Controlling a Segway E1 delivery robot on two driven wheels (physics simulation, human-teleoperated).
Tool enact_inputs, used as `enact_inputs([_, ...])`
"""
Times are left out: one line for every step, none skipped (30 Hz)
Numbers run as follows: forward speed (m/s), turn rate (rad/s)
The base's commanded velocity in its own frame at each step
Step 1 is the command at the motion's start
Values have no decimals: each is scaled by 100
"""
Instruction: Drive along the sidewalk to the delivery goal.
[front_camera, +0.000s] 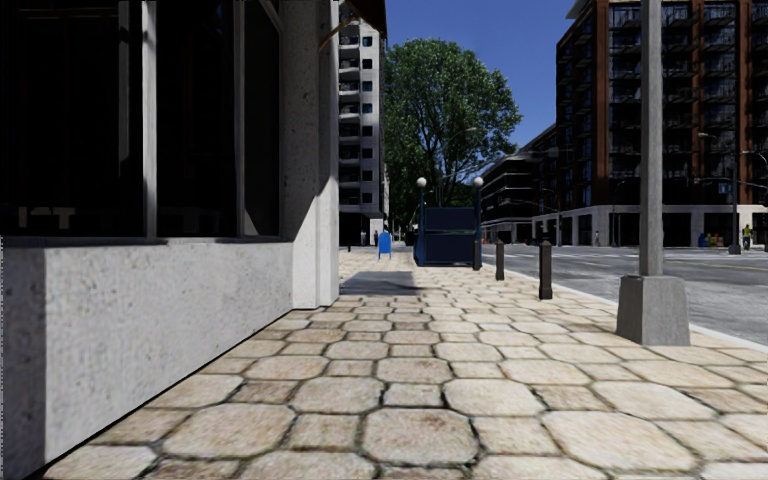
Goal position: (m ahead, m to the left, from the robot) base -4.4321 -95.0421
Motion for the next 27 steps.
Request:
enact_inputs([200,0])
enact_inputs([200,0])
enact_inputs([200,0])
enact_inputs([200,0])
enact_inputs([200,0])
enact_inputs([200,0])
enact_inputs([200,0])
enact_inputs([200,0])
enact_inputs([200,0])
enact_inputs([200,0])
enact_inputs([200,0])
enact_inputs([200,0])
enact_inputs([200,0])
enact_inputs([200,0])
enact_inputs([200,0])
enact_inputs([200,0])
enact_inputs([200,0])
enact_inputs([200,0])
enact_inputs([200,0])
enact_inputs([200,0])
enact_inputs([200,0])
enact_inputs([200,0])
enact_inputs([200,0])
enact_inputs([200,0])
enact_inputs([200,0])
enact_inputs([200,0])
enact_inputs([200,0])
